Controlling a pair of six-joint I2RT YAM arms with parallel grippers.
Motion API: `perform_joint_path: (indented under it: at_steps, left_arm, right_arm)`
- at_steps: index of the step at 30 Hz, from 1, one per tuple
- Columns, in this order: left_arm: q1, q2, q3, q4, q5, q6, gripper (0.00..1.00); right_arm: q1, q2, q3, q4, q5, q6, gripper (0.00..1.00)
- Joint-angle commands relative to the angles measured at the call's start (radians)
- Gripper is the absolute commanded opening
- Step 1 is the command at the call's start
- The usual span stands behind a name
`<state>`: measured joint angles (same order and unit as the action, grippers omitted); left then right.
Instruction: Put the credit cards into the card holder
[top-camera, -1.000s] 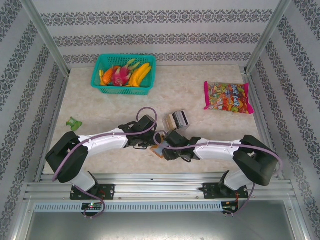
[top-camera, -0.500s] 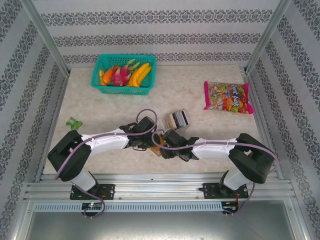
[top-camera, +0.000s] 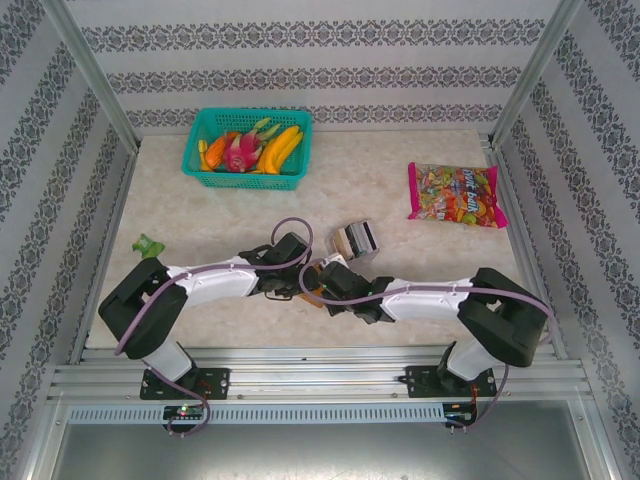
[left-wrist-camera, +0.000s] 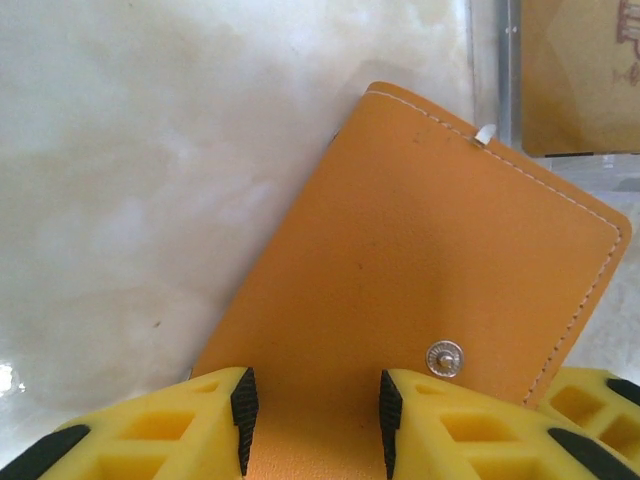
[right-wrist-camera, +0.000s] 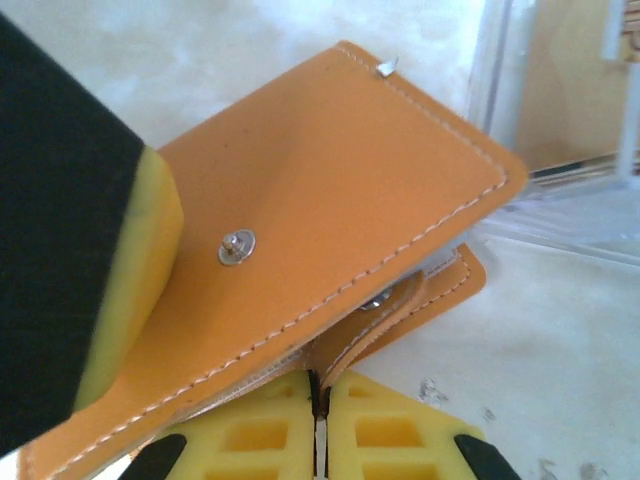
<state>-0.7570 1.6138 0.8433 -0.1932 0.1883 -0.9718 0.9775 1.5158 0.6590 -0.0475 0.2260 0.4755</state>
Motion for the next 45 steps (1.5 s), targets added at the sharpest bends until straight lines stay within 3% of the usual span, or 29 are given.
perform_joint_path:
  at_steps: [1, 6, 10, 14, 17, 19, 23, 24, 26, 29, 39, 45]
  left_arm:
    - [0.013, 0.039, -0.018, -0.018, 0.005, 0.023, 0.41]
    - [0.017, 0.052, -0.024, -0.009, 0.008, 0.018, 0.41]
    - [0.016, 0.054, -0.017, -0.012, 0.005, 0.019, 0.42]
    - [0.016, 0.061, -0.018, -0.002, 0.017, 0.018, 0.42]
    - [0.016, 0.069, -0.026, 0.009, 0.022, 0.015, 0.42]
    - [0.016, 0.078, -0.029, 0.019, 0.031, 0.014, 0.42]
    - [0.016, 0.090, -0.027, 0.025, 0.055, 0.023, 0.42]
    - [0.016, 0.096, -0.025, 0.028, 0.061, 0.028, 0.43]
    - [0.016, 0.104, -0.019, 0.032, 0.067, 0.031, 0.43]
    - [0.015, 0.102, -0.016, 0.033, 0.066, 0.028, 0.44]
    - [0.015, 0.087, -0.013, 0.021, 0.058, 0.030, 0.45]
    - [0.015, 0.075, -0.015, 0.009, 0.053, 0.034, 0.45]
  right_arm:
    - [-0.041, -0.079, -0.063, 0.061, -0.026, 0.033, 0.08]
    - [-0.110, -0.204, -0.194, 0.248, -0.207, 0.056, 0.07]
    - [-0.152, -0.278, -0.232, 0.268, -0.281, 0.036, 0.09]
    - [-0.165, -0.305, -0.235, 0.194, -0.280, 0.006, 0.19]
    - [-0.183, -0.358, -0.273, 0.177, -0.257, 0.042, 0.35]
    - [-0.207, -0.418, -0.309, 0.187, -0.269, 0.081, 0.34]
    - [-0.244, -0.536, -0.378, 0.154, -0.203, 0.208, 0.59]
    - [-0.270, -0.542, -0.367, 0.091, -0.197, 0.249, 0.58]
    - [-0.331, -0.522, -0.347, 0.055, -0.304, 0.262, 0.57]
    - [-0.334, -0.456, -0.268, 0.016, -0.379, 0.198, 0.51]
    - [-0.307, -0.120, -0.078, 0.008, -0.410, 0.164, 0.36]
    - [-0.305, -0.021, -0.037, -0.004, -0.391, 0.175, 0.33]
